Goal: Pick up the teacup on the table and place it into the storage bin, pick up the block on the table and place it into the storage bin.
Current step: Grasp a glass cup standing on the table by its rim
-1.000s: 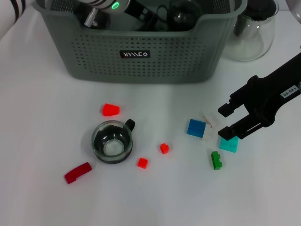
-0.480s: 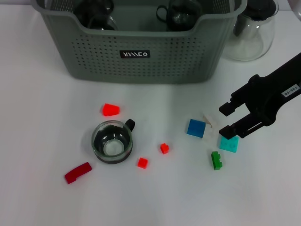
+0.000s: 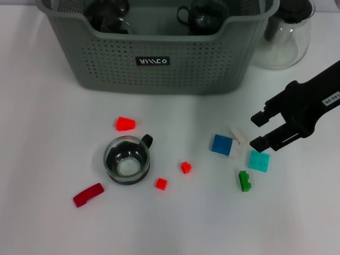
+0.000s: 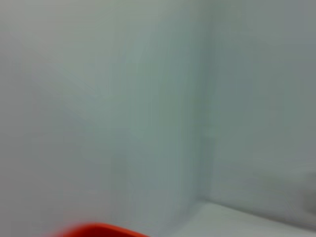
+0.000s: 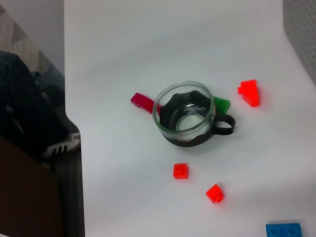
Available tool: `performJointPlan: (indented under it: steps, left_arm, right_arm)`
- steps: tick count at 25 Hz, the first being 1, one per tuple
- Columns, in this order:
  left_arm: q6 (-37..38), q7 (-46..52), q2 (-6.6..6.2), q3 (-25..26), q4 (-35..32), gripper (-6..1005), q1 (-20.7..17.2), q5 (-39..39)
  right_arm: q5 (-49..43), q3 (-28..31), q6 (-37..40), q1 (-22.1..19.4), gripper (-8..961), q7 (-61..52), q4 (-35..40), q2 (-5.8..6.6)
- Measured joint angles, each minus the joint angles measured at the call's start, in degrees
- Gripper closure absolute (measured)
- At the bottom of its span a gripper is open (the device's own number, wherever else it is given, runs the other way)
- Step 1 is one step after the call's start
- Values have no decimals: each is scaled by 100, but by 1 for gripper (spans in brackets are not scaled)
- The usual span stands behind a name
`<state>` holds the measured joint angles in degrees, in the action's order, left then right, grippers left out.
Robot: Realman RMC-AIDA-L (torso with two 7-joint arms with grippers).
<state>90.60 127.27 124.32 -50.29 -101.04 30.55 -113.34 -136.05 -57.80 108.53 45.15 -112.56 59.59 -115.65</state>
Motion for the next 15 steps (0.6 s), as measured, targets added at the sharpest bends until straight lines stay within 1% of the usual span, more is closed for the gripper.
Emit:
performJointPlan:
  steps: [2,4,6,8,9,11,15]
  left_arm:
    - [777,-191,2,10,-231,245,-257,214]
    - [1486,-314,5,30,-412,246,-425,194]
    - [2056,-386,7,57,-504,247,-523,147]
    - [2454,-404,6,46,-504,248,-595,12]
    - [2544,-404,6,14,-488,248,-623,-120]
    - [2574,-403,9,-143,-396,249,-683,-620]
    - [2239,-277,19,-474,152,251,-621,-1701]
  right_arm:
    - [0,71,-3,-2,277,-7,0,-11]
    - [0,143,-9,-5,277,-9,0,-18]
    - [1,229,-16,-11,277,-5,-30,-19]
    - [1,243,-32,-15,277,5,-71,-23]
    - [1,243,-32,-15,277,5,-71,-23]
    - [1,235,-73,-15,277,27,-139,-32]
    - [0,172,-200,-16,276,56,-275,-37]
